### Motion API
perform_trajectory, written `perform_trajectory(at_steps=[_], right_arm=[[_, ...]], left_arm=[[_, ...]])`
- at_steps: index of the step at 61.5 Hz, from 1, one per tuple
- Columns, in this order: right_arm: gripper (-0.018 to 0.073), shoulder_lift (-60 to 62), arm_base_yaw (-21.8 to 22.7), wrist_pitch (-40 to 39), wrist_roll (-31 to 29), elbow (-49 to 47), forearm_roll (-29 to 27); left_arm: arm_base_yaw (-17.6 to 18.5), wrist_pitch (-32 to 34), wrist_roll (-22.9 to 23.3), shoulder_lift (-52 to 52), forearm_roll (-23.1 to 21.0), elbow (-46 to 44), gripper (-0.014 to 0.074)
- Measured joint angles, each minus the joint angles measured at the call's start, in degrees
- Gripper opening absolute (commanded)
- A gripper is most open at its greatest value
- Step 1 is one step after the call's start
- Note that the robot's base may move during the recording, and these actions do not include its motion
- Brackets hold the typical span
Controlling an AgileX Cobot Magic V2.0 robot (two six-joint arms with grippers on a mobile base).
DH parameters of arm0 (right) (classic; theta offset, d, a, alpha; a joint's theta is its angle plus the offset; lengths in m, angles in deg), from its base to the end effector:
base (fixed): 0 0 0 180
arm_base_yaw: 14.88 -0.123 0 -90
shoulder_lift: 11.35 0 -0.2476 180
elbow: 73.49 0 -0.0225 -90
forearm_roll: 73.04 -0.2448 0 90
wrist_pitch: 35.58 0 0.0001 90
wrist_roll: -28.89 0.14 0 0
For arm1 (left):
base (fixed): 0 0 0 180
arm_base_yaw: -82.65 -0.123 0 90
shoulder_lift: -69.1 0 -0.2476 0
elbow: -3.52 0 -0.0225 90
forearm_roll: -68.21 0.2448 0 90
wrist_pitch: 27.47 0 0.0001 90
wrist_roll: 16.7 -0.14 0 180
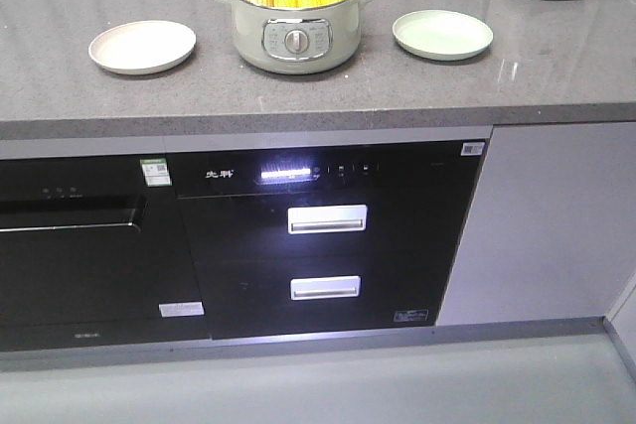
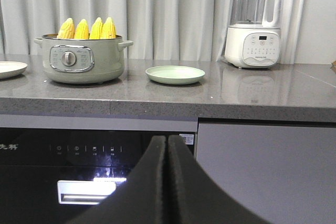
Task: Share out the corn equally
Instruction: 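Drive the base toward the counter with the pot and plates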
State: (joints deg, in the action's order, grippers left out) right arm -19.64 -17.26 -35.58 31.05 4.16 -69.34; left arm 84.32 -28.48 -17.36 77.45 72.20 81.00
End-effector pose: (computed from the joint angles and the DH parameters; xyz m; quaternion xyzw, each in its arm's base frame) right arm 0.1371 0.0057 0.2083 -0.0233 0.6812 0.0054 0.7317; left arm 0.1373 -0.0038 0.2068 0.0374 0.6863 0.0193 0.7261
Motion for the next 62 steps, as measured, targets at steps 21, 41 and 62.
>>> perform_trajectory(at_steps=[21, 41, 62], right_arm=[[-0.0010, 0.00, 0.00, 0.00, 0.00, 0.00, 0.00], [-0.0010, 0.00, 0.00, 0.00, 0.00, 0.00, 0.00], [-0.0010, 0.00, 0.00, 0.00, 0.00, 0.00, 0.00]], left_arm=[[0.00, 0.00, 0.00, 0.00, 0.00, 0.00, -0.0006], [0.00, 0.00, 0.00, 0.00, 0.00, 0.00, -0.0006], [0.00, 0.00, 0.00, 0.00, 0.00, 0.00, -0.0006]])
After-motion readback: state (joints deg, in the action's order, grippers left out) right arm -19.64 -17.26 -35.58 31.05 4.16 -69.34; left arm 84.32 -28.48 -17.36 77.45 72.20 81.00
